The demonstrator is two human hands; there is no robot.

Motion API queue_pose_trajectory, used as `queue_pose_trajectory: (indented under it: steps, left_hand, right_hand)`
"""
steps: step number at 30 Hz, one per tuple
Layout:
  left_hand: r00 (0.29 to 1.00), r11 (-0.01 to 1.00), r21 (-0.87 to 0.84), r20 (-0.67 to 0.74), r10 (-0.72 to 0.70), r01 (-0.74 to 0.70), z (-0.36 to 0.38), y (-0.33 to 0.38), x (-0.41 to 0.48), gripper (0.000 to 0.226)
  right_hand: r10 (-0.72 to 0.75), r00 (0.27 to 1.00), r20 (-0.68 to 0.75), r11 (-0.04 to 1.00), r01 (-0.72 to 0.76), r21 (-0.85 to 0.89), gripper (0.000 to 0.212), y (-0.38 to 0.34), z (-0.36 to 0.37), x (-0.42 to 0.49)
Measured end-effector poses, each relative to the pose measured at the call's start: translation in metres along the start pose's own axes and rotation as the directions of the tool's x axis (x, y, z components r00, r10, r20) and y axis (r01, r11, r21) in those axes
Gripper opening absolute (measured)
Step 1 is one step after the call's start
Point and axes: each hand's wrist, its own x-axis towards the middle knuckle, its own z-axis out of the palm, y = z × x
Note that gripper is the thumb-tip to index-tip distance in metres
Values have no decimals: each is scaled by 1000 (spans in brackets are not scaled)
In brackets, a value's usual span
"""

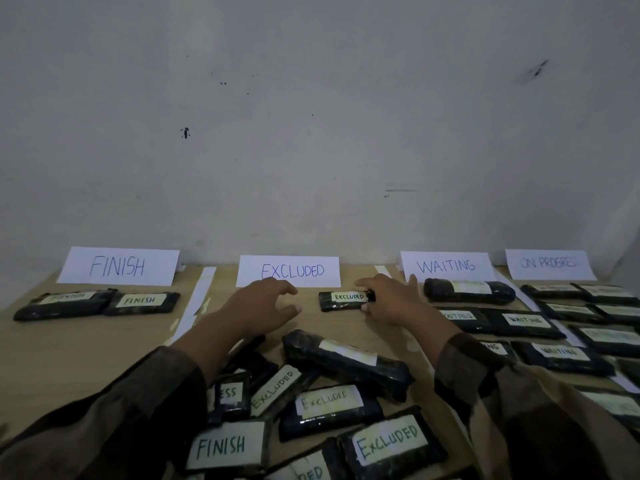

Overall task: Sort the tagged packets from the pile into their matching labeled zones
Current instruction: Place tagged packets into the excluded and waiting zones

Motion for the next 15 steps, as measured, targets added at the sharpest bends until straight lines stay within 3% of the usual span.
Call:
queue_pose_trajectory:
  steps: [7,15]
  left_hand:
    - [999,997,-65,-45,25,-28,-15,6,-27,40]
    - [987,987,-65,-70,142,-146,-20,22,-89,42]
  right_hand:
    - [-106,978,-181,984,130,124,44,-25,-22,-36]
    - [-281,928,-244,921,332,202,36,-57,-26,-121]
